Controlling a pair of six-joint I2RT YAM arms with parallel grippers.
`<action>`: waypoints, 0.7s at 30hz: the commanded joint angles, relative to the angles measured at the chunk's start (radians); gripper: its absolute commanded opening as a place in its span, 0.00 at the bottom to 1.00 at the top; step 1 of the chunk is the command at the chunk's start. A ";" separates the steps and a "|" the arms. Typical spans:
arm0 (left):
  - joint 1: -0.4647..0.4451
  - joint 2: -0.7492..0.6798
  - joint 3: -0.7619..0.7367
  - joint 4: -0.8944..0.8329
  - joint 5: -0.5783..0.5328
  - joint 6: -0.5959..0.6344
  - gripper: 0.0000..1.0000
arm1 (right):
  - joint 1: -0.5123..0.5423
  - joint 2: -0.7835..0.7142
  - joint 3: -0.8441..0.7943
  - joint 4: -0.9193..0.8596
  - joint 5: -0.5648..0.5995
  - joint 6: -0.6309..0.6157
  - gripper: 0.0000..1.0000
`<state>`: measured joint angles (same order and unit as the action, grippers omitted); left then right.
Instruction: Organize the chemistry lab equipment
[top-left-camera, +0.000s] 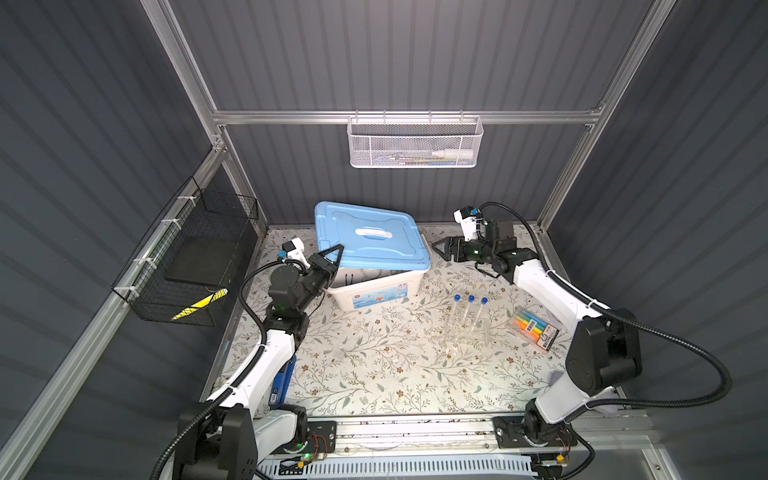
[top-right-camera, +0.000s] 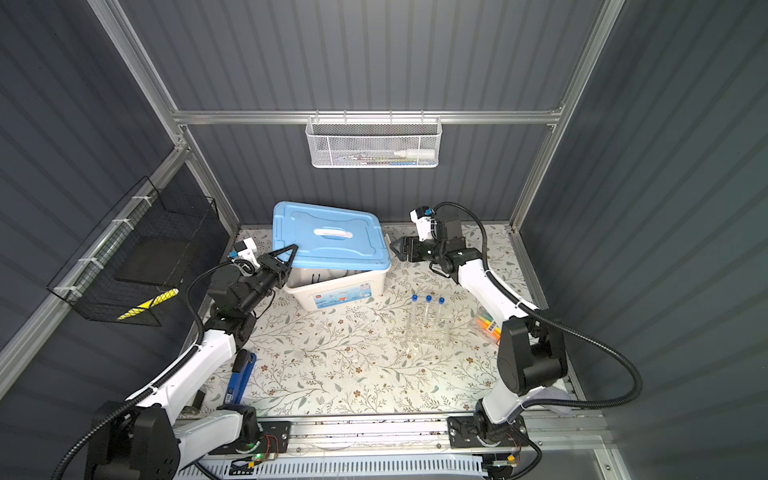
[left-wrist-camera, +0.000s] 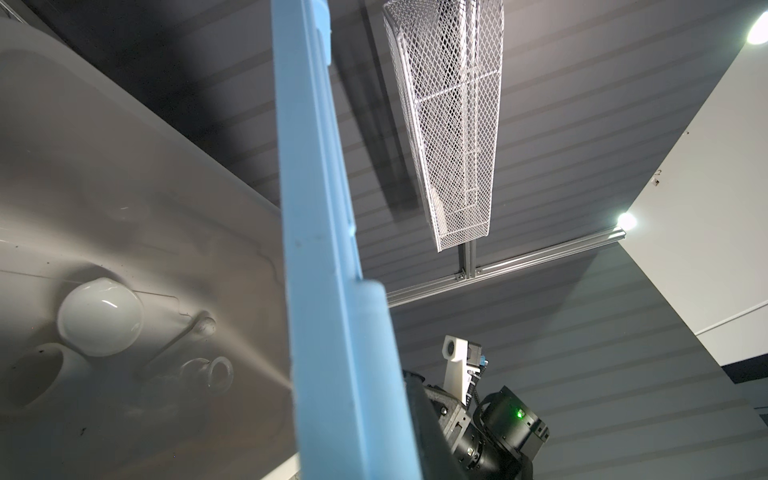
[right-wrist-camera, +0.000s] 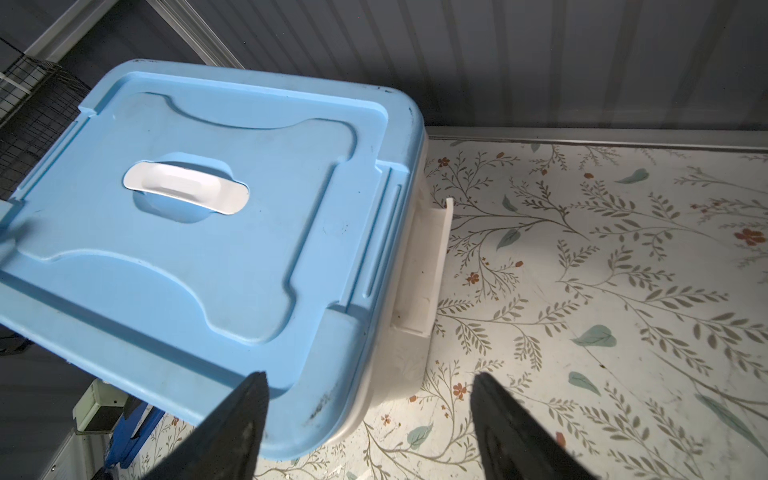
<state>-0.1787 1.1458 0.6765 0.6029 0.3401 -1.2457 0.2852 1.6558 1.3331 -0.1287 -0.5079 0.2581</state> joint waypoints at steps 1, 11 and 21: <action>-0.009 0.011 -0.006 0.084 -0.003 0.012 0.17 | -0.005 0.038 0.045 -0.035 -0.062 0.046 0.75; -0.010 -0.004 -0.034 0.075 -0.036 0.022 0.17 | 0.001 0.130 0.096 -0.075 -0.122 0.091 0.70; -0.012 -0.037 -0.052 0.007 -0.042 0.052 0.18 | 0.038 0.221 0.194 -0.135 -0.188 0.109 0.62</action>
<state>-0.1905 1.1469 0.6353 0.6178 0.3122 -1.2411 0.3080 1.8606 1.4876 -0.2203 -0.6521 0.3607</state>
